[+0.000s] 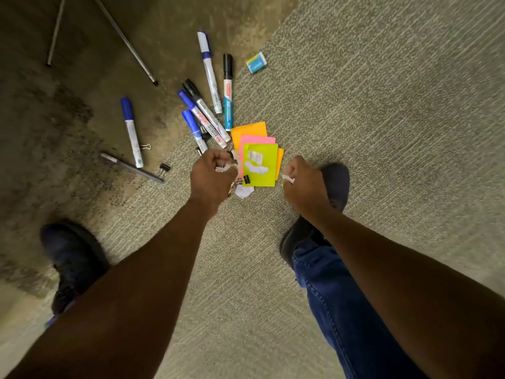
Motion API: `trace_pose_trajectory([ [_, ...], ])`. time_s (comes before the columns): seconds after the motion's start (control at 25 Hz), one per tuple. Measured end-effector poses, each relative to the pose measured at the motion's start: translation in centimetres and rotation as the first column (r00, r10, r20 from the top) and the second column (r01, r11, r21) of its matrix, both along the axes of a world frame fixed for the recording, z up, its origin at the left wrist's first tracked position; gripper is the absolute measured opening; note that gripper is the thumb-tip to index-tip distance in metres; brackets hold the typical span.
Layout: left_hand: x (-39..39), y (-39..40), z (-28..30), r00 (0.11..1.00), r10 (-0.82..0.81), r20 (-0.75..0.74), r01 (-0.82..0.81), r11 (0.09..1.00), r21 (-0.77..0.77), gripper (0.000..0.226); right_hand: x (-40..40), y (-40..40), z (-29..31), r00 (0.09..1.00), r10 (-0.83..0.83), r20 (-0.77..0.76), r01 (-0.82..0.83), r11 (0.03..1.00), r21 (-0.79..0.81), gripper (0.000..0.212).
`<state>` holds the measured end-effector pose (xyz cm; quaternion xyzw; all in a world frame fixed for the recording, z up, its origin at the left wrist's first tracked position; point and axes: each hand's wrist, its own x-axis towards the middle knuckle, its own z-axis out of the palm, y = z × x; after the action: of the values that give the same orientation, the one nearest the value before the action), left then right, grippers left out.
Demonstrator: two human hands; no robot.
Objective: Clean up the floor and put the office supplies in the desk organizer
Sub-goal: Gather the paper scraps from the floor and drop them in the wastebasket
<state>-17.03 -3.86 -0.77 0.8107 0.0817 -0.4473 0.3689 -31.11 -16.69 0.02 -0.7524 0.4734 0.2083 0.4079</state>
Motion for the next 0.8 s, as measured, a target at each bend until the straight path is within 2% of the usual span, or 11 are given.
trace_pose_trajectory([
  [0.08,0.4,1.4,0.4,1.0,-0.003,-0.03,0.003,1.0,0.017,0.024,1.3,1.2,0.2,0.998,0.056,0.023,-0.057,0.998,0.031,0.038],
  [0.2,1.2,3.2,0.2,0.994,-0.103,0.039,0.1,0.993,0.062,0.023,3.6,2.6,-1.1,0.978,0.208,-0.035,-0.207,0.978,0.027,0.06],
  [0.28,2.0,4.6,0.0,0.989,-0.13,0.073,0.124,0.989,0.079,0.023,4.8,3.3,-2.3,0.949,0.29,-0.125,-0.296,0.954,-0.036,0.059],
  [0.44,2.7,8.4,-0.5,0.985,-0.155,0.079,0.146,0.982,0.118,0.022,5.2,4.7,-3.5,0.895,0.405,-0.189,-0.436,0.882,-0.177,0.033],
  [0.6,3.5,10.9,0.8,0.985,-0.155,0.081,0.142,0.979,0.144,0.019,4.9,4.1,-3.5,0.942,0.266,-0.203,-0.296,0.946,-0.132,0.023],
  [0.8,5.5,13.9,5.6,0.996,0.087,-0.01,-0.086,0.994,0.062,0.013,6.1,3.8,1.9,0.979,0.088,-0.182,-0.105,0.99,-0.089,0.01],
])
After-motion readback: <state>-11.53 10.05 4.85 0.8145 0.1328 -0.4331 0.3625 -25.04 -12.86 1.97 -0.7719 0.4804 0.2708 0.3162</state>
